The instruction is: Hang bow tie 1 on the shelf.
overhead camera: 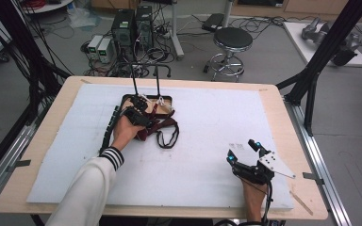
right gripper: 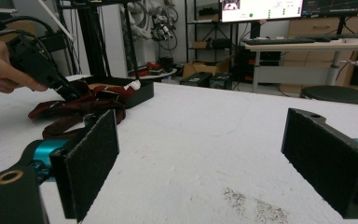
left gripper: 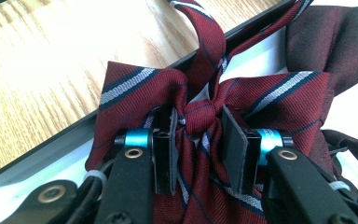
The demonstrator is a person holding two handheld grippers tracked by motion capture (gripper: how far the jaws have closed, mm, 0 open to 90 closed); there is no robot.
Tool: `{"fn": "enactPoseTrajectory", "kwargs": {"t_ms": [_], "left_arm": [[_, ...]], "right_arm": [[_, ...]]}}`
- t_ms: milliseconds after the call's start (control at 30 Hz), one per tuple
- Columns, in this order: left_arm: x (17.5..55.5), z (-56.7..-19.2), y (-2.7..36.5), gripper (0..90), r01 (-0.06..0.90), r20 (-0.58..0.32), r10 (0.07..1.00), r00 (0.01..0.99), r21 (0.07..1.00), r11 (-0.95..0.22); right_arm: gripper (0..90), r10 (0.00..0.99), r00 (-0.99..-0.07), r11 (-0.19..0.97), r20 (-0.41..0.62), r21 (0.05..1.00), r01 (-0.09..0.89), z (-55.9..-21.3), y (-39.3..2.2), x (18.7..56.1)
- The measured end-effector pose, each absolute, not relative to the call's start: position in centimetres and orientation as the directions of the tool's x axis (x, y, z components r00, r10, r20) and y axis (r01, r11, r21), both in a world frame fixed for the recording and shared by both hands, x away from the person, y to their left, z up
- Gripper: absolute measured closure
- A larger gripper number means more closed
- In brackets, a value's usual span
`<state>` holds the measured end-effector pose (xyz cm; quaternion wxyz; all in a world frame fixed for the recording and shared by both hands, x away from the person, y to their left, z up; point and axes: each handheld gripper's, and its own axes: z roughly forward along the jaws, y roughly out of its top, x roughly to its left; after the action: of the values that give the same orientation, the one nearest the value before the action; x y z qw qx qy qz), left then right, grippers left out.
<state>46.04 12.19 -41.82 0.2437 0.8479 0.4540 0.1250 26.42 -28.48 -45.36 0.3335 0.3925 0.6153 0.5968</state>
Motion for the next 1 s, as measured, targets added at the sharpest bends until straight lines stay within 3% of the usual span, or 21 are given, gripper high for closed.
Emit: {"fn": "enactPoseTrajectory", "kwargs": {"t_ms": [1000], "left_arm": [[44.5, -40.7, 13.4, 67.8, 0.635, 0.011, 0.815, 0.579, 0.621, -0.459]], "right_arm": [[10.3, 0.882, -0.468, -0.02, 0.058, 0.996, 0.085, -45.4, -28.5, 26.4]]}}
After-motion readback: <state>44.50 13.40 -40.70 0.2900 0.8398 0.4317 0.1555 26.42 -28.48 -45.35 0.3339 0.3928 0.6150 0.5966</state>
